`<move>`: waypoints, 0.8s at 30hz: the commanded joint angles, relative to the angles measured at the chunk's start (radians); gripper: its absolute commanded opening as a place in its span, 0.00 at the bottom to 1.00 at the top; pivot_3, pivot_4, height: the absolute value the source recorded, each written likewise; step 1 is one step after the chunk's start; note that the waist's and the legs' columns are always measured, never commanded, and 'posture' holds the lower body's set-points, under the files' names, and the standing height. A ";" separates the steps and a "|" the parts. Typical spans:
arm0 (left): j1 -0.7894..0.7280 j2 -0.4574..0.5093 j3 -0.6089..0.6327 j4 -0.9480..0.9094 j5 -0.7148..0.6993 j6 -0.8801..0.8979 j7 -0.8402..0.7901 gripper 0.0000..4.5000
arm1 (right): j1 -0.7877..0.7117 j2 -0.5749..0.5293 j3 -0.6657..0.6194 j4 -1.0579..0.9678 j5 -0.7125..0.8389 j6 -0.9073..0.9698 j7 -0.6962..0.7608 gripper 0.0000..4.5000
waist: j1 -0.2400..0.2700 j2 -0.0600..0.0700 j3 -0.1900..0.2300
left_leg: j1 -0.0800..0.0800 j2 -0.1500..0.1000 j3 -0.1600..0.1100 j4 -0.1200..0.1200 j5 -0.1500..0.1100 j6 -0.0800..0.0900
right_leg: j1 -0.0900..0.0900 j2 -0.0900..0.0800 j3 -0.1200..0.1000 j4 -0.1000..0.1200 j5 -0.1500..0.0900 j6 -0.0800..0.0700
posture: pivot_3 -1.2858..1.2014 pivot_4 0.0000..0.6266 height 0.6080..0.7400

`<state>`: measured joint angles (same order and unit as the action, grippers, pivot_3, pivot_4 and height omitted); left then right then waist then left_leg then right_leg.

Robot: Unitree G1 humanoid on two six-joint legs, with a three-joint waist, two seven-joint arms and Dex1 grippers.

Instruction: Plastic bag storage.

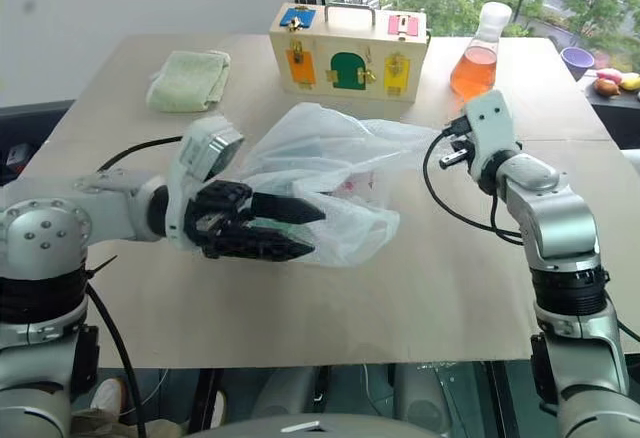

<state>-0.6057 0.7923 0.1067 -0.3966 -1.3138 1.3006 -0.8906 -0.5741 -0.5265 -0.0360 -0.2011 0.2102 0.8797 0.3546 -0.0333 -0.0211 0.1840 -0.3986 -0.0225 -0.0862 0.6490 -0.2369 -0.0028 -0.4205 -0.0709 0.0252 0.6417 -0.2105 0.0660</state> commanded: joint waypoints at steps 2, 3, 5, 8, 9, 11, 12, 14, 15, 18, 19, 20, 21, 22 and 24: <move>0.016 0.004 -0.068 -0.011 -0.047 0.074 0.038 0.77 | -0.003 -0.003 -0.028 -0.041 -0.003 0.028 -0.018 0.00 | -0.003 0.000 0.000 | 0.000 0.000 0.000 0.000 0.000 0.000 | 0.000 0.000 0.000 0.000 0.000 0.000 | 0.52 0.24 1.00; 0.023 -0.027 -0.089 0.011 -0.063 0.089 0.080 0.77 | -0.002 0.001 -0.025 -0.043 -0.003 0.033 -0.020 0.00 | -0.003 0.000 0.000 | 0.000 0.000 0.000 0.000 0.000 0.000 | 0.000 0.000 0.000 0.000 0.000 0.000 | 0.52 0.24 1.00; 0.040 -0.083 -0.133 0.033 -0.052 0.094 0.137 0.77 | -0.004 0.008 -0.015 -0.046 -0.003 0.041 -0.025 0.00 | -0.002 0.000 0.000 | 0.000 0.000 0.000 0.000 0.000 0.000 | 0.000 0.000 0.000 0.000 0.000 0.000 | 0.52 0.24 1.00; 0.040 -0.157 -0.192 0.037 -0.014 0.089 0.177 0.77 | -0.024 0.023 0.008 -0.037 -0.015 0.052 -0.035 0.00 | -0.002 0.000 0.000 | 0.000 0.000 0.000 0.001 0.000 0.000 | 0.000 0.000 0.000 0.000 0.000 0.000 | 0.52 0.24 1.00; 0.025 -0.173 -0.196 0.046 -0.004 0.082 0.185 0.77 | -0.033 0.028 0.014 -0.032 -0.018 0.055 -0.039 0.00 | -0.002 0.000 0.000 | 0.000 0.000 0.000 0.001 0.000 0.000 | 0.000 0.000 0.000 0.000 0.000 0.000 | 0.52 0.24 1.00; 0.004 -0.177 -0.222 0.044 0.053 0.054 0.173 0.77 | -0.046 0.037 0.021 -0.024 -0.025 0.057 -0.045 0.00 | -0.003 0.000 0.000 | 0.000 0.000 0.000 0.001 0.000 0.000 | 0.000 0.000 0.000 0.000 0.000 0.000 | 0.52 0.24 1.00; -0.001 -0.171 -0.247 0.037 0.103 0.027 0.159 0.77 | -0.052 0.041 0.025 -0.018 -0.027 0.056 -0.049 0.00 | -0.003 0.000 0.000 | 0.000 0.000 0.000 0.001 0.000 0.000 | 0.000 0.000 0.000 0.001 0.000 0.000 | 0.52 0.24 1.00; -0.006 -0.188 -0.302 0.042 0.221 -0.062 0.153 0.77 | -0.055 0.049 0.030 -0.009 -0.033 0.049 -0.053 0.00 | -0.004 0.001 0.000 | 0.001 0.000 0.000 0.000 0.000 0.000 | 0.000 0.000 0.000 0.001 0.000 0.000 | 0.52 0.24 1.00; -0.011 -0.200 -0.338 0.050 0.289 -0.113 0.155 0.77 | -0.055 0.056 0.030 -0.007 -0.035 0.047 -0.058 0.00 | -0.003 0.001 -0.001 | 0.001 0.000 0.001 0.000 0.000 0.000 | 0.000 0.000 0.001 0.001 0.000 0.000 | 0.52 0.24 1.00; -0.018 -0.227 -0.410 0.067 0.447 -0.242 0.150 0.77 | -0.056 0.079 0.030 -0.015 -0.041 0.054 -0.072 0.00 | -0.001 0.001 -0.001 | 0.001 0.000 0.001 0.000 0.000 0.000 | 0.001 0.000 0.001 0.000 0.000 0.000 | 0.52 0.24 1.00; -0.018 -0.233 -0.421 0.070 0.483 -0.274 0.143 0.77 | -0.056 0.086 0.032 -0.019 -0.044 0.057 -0.075 0.00 | -0.001 0.001 -0.001 | 0.000 0.000 0.001 0.000 0.000 0.000 | 0.000 0.000 0.001 0.000 0.000 0.000 | 0.52 0.24 1.00; -0.016 -0.239 -0.421 0.072 0.504 -0.300 0.131 0.77 | -0.057 0.092 0.034 -0.023 -0.046 0.060 -0.078 0.00 | -0.001 0.001 -0.001 | 0.000 0.000 0.001 0.000 0.000 0.000 | 0.000 0.000 0.001 0.000 0.000 0.000 | 0.52 0.24 1.00; -0.016 -0.244 -0.420 0.076 0.523 -0.321 0.124 0.77 | -0.058 0.096 0.038 -0.025 -0.049 0.062 -0.080 0.00 | -0.001 0.001 0.000 | 0.000 0.000 0.001 0.000 0.000 0.000 | 0.000 0.000 0.001 0.000 0.000 0.000 | 0.52 0.24 1.00; -0.018 -0.248 -0.422 0.082 0.546 -0.343 0.120 0.77 | -0.059 0.099 0.041 -0.025 -0.052 0.062 -0.080 0.00 | -0.001 0.001 0.000 | 0.000 0.000 0.001 0.000 0.000 0.000 | 0.000 0.000 0.001 0.000 0.000 0.000 | 0.52 0.24 1.00; -0.023 -0.264 -0.433 0.098 0.588 -0.375 0.113 0.77 | -0.063 0.105 0.045 -0.022 -0.055 0.060 -0.080 0.00 | -0.001 0.001 0.000 | 0.000 0.000 0.001 0.000 0.000 0.000 | 0.000 0.000 0.001 0.000 0.000 0.000 | 0.52 0.24 1.00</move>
<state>-0.6094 0.5402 -0.3245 -0.2936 -0.7561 0.9688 -0.7624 -0.6109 -0.4231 0.0118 -0.1896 0.1622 0.9413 0.2778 -0.0347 -0.0199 0.1835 -0.3982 -0.0224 -0.0853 0.6492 -0.2369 -0.0028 -0.4204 -0.0707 0.0262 0.6416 -0.2104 0.0660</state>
